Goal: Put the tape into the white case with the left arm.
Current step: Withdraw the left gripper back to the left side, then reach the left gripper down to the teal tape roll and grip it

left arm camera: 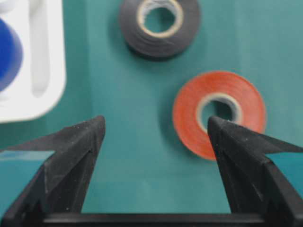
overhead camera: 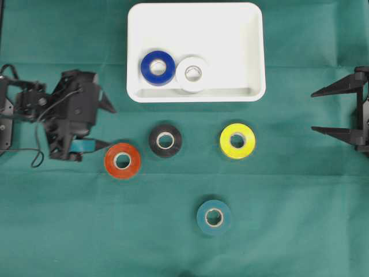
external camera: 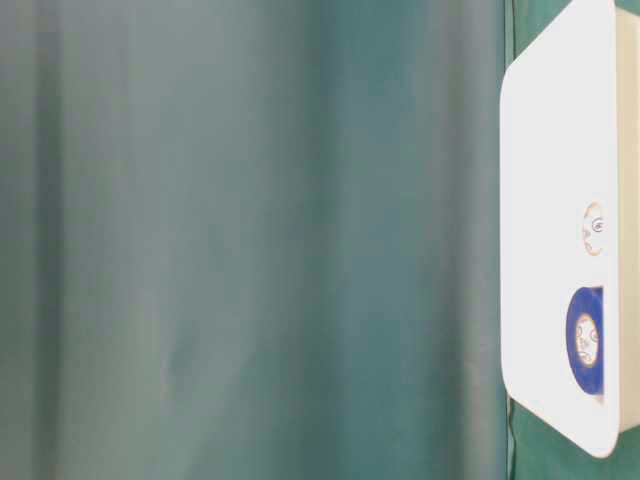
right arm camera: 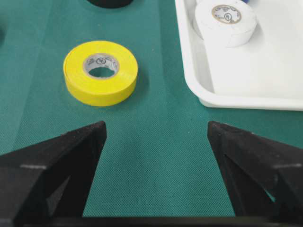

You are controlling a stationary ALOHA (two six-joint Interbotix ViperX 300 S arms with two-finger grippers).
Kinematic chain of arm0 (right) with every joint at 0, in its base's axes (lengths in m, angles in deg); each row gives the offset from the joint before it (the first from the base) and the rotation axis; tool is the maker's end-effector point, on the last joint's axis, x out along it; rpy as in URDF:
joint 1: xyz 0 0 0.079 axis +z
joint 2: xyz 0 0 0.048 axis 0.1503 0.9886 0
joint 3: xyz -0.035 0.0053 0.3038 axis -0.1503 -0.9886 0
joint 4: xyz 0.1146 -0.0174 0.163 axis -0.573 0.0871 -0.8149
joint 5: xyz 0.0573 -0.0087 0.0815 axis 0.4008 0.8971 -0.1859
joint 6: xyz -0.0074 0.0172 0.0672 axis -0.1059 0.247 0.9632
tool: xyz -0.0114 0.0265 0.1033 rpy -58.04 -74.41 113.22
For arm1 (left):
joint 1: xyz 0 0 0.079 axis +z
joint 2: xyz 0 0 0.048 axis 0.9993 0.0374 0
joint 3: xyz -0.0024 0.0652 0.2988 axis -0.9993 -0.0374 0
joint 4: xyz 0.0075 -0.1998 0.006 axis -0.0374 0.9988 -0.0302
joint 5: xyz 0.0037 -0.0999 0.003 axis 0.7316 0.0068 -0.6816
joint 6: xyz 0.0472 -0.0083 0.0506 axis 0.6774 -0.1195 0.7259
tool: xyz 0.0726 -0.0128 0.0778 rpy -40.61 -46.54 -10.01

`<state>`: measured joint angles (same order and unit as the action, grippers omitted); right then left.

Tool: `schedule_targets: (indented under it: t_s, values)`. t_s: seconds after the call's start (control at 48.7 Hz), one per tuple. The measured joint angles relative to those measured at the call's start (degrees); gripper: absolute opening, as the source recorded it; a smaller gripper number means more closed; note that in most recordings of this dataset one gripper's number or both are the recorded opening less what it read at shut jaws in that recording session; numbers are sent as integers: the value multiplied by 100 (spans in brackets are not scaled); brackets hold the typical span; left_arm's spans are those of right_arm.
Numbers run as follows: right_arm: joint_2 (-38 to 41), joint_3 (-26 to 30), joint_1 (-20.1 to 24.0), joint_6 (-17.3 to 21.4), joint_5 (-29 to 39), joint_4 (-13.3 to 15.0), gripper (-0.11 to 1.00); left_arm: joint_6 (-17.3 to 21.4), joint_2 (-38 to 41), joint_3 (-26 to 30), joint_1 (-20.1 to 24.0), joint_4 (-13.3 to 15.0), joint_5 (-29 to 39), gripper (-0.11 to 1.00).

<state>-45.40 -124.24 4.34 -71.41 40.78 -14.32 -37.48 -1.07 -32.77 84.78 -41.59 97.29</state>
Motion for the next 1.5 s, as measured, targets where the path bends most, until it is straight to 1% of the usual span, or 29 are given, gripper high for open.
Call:
schedule_targets:
  t_s: [0.144,0.308,0.925,1.027,1.212,1.5]
  values:
    - [0,0,0,0,0,0,62,18,-439,-255,-237,-9,0,86]
    - [0,0,0,0,0,0,62,0,-738,-448,-387,-9,0,86]
    - [9,0,0,0,0,0,62,9,-721,-545,-439,-9,-9,86]
    - [0,0,0,0,0,0,62,0,-668,-536,-439,-9,-18,86]
    - [0,0,0,0,0,0,62,26,-325,-422,-527,-9,-35,86]
    - [9,0,0,0,0,0,62,18,422,105,-677,-9,-62,86]
